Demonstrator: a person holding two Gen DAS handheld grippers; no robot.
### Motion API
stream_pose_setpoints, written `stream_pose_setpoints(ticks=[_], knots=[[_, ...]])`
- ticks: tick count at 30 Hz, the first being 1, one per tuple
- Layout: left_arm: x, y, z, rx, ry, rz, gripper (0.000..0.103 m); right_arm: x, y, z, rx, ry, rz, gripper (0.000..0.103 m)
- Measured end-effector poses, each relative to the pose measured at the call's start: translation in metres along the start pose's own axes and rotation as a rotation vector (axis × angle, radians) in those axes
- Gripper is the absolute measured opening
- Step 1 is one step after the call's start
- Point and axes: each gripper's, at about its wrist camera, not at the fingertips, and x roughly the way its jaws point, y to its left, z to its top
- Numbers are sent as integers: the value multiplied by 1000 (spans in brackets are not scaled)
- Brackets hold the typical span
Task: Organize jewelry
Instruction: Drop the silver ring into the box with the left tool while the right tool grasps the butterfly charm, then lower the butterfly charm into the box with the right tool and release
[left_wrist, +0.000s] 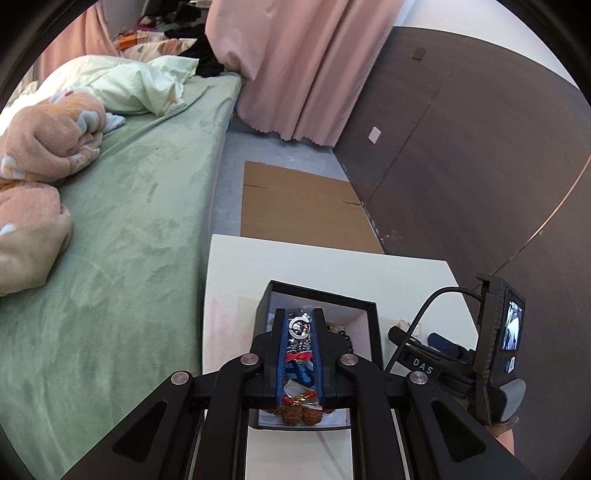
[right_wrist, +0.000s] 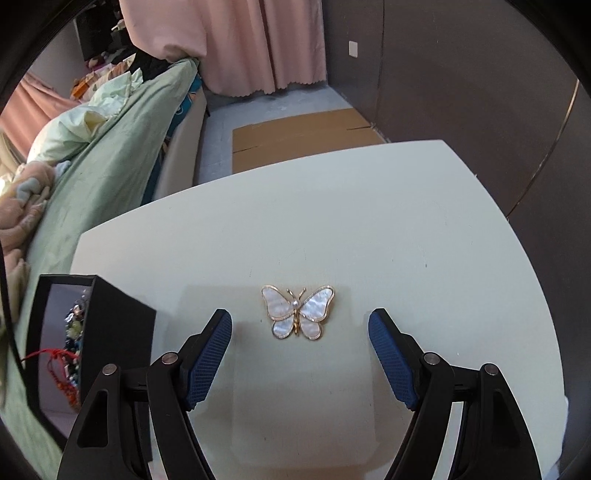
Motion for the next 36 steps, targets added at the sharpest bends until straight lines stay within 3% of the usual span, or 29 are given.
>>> stream_pose_setpoints(ticks=[5,7,9,13,25,26,28,30,36], knots=[[2,4,0,-10,6,3,12,-1,5,-1,-3,-30,-54,73],[3,6,1,-17,11,-1,12,-1,7,0,-14,-48,-84,54],[4,6,0,-21,16,-5,12,-4,8,0,-17,-65,-81,42],[8,6,-1,-18,36,-10,12,-5,6,1,-5,-59,-63,42],[23,11,-2,-125,129,-82,15,-35,-5,2,90,-72,110,42],[23,11,-2,-129,133,-89,18,-39,-6,3,97,-76,127,42],[22,12,-1,-132,128,-98,38,-44,-6,4,106,-86,152,42],[17,12,-1,-139,101,-101,68,-50,-5,6,116,-99,196,42],[6,17,3,-166,53,-108,77,-64,7,8,121,-129,354,42]])
